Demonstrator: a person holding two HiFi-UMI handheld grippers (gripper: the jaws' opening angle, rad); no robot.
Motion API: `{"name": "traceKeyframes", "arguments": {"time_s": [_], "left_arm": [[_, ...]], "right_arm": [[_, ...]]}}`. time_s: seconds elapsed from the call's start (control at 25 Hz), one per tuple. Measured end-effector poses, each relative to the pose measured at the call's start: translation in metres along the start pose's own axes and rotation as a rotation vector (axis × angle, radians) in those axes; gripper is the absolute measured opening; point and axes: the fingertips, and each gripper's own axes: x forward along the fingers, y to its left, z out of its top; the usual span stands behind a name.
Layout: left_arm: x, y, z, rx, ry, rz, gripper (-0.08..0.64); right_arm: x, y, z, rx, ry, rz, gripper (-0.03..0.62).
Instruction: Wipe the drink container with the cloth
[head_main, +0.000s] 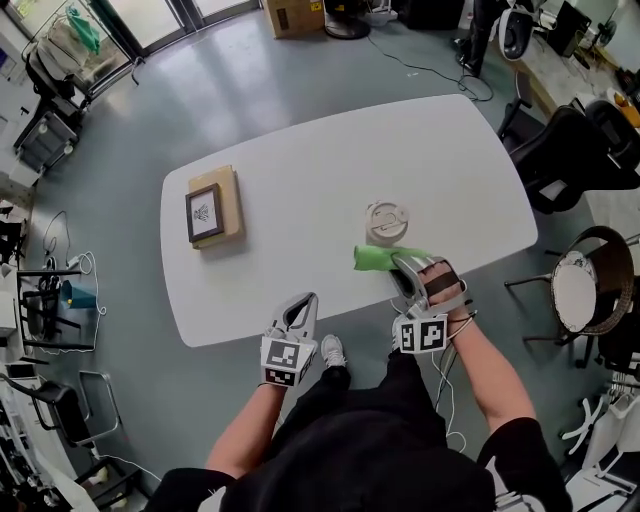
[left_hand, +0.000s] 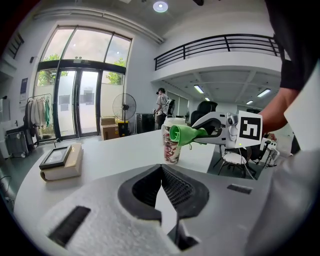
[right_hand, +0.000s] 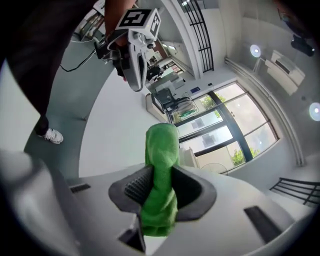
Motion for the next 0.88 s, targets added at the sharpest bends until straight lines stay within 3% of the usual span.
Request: {"name": "traceKeyframes", "arguments": {"time_s": [0.12, 0.32, 0.88], "left_arm": [[0.007, -0.012, 0.002, -0.012, -0.006, 0.003, 0.014], [0.009, -0.007, 0.011, -0.038, -0.002, 0.076, 0.014], [0.010, -0.031, 0.001, -0.102, 0.020, 0.185, 0.014]], "right_arm": [[0.002, -0.001, -0.001, -0.047, -0.029, 0.005, 0.120], [0.004, 0.000, -0.007, -0.112, -0.075, 0.019, 0.120], [0.017, 0.011, -0.024, -0.170, -0.163, 0.055, 0.121]]}}
